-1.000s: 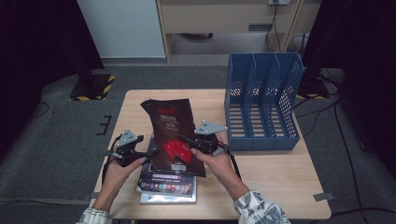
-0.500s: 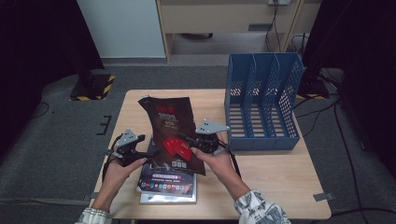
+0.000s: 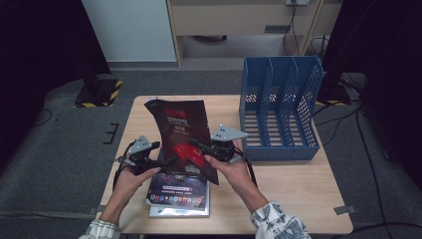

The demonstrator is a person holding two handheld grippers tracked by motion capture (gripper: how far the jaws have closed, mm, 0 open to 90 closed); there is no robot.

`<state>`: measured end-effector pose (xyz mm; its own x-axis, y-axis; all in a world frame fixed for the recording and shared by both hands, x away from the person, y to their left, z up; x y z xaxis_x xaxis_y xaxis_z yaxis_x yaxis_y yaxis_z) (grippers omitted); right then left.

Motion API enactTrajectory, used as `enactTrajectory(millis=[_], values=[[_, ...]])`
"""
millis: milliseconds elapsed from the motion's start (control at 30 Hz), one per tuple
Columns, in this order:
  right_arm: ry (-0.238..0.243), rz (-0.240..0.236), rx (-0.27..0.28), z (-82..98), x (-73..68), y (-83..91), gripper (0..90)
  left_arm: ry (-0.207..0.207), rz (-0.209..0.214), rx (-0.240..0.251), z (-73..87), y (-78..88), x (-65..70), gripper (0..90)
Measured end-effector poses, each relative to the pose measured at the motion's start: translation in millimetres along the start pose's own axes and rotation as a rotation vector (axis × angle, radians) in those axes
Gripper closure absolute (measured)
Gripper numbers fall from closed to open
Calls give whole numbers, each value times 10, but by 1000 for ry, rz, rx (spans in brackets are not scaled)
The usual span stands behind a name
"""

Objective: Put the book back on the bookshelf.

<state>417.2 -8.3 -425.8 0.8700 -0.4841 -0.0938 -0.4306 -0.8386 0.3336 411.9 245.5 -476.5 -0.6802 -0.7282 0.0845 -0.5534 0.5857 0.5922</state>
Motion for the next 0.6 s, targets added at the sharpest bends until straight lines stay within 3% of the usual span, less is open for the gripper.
enactTrajectory(millis=[200,367,467,533,600], values=[[15,-20,16,-26,-31,-6,866,11,43,35,-68,-59,-102,54],[14,-37,30,-28,-31,-6,866,34,87,28,-22,-86,-140,62],[7,-43,37,-21,-23,-2,867,37,122,37,-12,-89,-127,157],[10,-46,38,-20,-22,3,867,39,124,34,-12,-89,-127,185],[12,-49,36,-19,-18,10,867,63,111,37,-3,-50,-172,292]])
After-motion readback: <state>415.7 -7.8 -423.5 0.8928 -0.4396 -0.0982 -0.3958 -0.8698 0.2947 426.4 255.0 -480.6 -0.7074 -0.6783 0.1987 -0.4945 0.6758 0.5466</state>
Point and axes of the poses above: each handheld gripper's, and its own axes: y roughly backward along the jaws, z roughly out of its underside, x roughly to its right, the point moved 2 cm from there along -y, roughly forward along the jaws, and after that the axes turned 9 degrees about -x, right-handed, at the moved point
